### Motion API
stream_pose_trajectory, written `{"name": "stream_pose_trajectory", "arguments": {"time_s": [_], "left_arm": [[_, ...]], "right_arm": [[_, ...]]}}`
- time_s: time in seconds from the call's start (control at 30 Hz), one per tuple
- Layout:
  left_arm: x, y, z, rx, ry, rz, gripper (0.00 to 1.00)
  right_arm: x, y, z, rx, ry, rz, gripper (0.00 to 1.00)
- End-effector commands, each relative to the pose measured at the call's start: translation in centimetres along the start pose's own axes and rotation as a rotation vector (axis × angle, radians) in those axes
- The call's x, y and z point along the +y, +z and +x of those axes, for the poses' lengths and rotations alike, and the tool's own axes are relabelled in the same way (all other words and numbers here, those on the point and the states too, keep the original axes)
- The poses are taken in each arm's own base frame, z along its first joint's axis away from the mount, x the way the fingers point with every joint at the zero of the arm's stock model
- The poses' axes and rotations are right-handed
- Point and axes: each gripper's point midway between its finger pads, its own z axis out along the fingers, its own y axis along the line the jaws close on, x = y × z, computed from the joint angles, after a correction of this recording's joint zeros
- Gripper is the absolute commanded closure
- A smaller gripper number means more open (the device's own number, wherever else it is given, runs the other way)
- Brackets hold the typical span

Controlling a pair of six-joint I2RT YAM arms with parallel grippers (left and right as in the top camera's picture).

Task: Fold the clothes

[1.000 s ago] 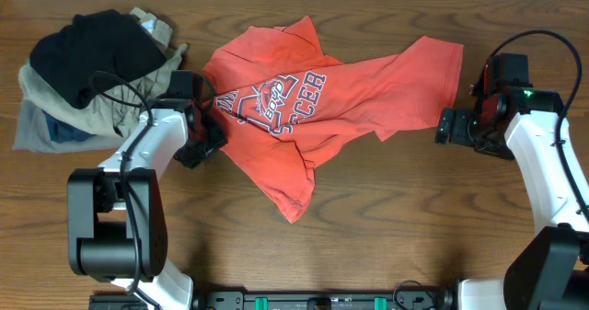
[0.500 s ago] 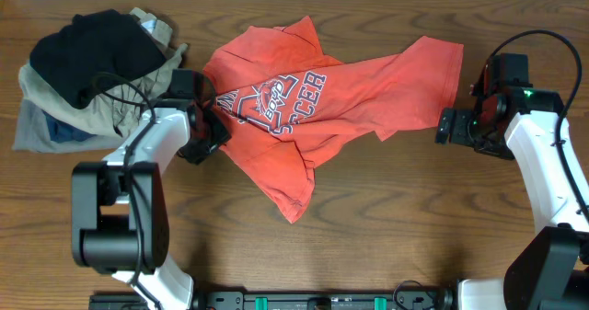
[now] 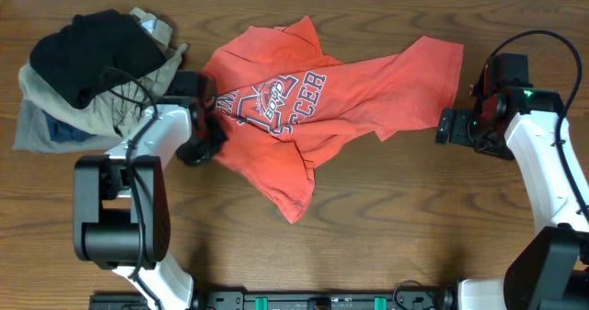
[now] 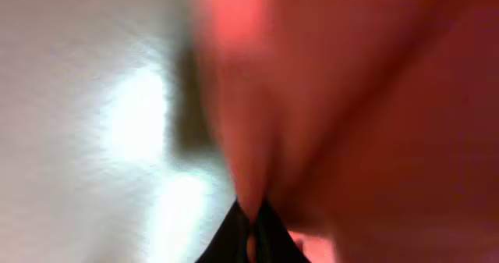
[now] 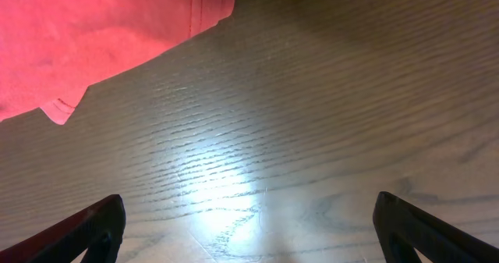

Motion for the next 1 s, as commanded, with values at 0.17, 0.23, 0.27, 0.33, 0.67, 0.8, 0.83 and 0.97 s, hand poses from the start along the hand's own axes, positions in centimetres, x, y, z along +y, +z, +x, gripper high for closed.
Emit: {"name": "stream_pose_trajectory", "arguments": {"time_s": [0.17, 0.23, 0.27, 0.33, 0.67, 0.8, 0.83, 0.97], "left_arm": [[6.5, -7.8, -5.5, -0.277, -0.119, -0.132, 0.71], [6.5, -8.0, -5.4, -0.275, -0.116, -0.131, 0.37], [6.4, -7.8, -5.1, -0.259, -0.109, -0.127, 0.27], [6.2, -7.3, -3.9, -0.199, -0.102, -0.11, 0.2], [8.1, -3.5, 3.7, 0.081, -0.08, -0.146, 0.26], [7.8, -1.4, 5.2, 0.113, -0.061, -0.097, 0.34], [7.2, -0.9, 5.5, 0.121, -0.048, -0.057, 0.34], [4.5, 0.4, 6.3, 0.148, -0.005, 0.113, 0.34]], "right_arm": [[-0.4, 0.0, -0.1, -0.002, -0.004, 0.012, 0.01], [-0.4, 0.0, -0.1, -0.001, -0.004, 0.012, 0.01], [-0.4, 0.0, -0.1, -0.001, -0.004, 0.012, 0.01], [-0.4, 0.0, 0.0, 0.003, -0.004, 0.013, 0.01], [-0.4, 0.0, 0.0, 0.003, -0.004, 0.013, 0.01], [-0.4, 0.0, 0.0, 0.003, -0.004, 0.013, 0.01], [-0.4, 0.0, 0.0, 0.003, -0.004, 0.013, 0.01], [-0.4, 0.0, 0.0, 0.003, -0.004, 0.013, 0.01]]}}
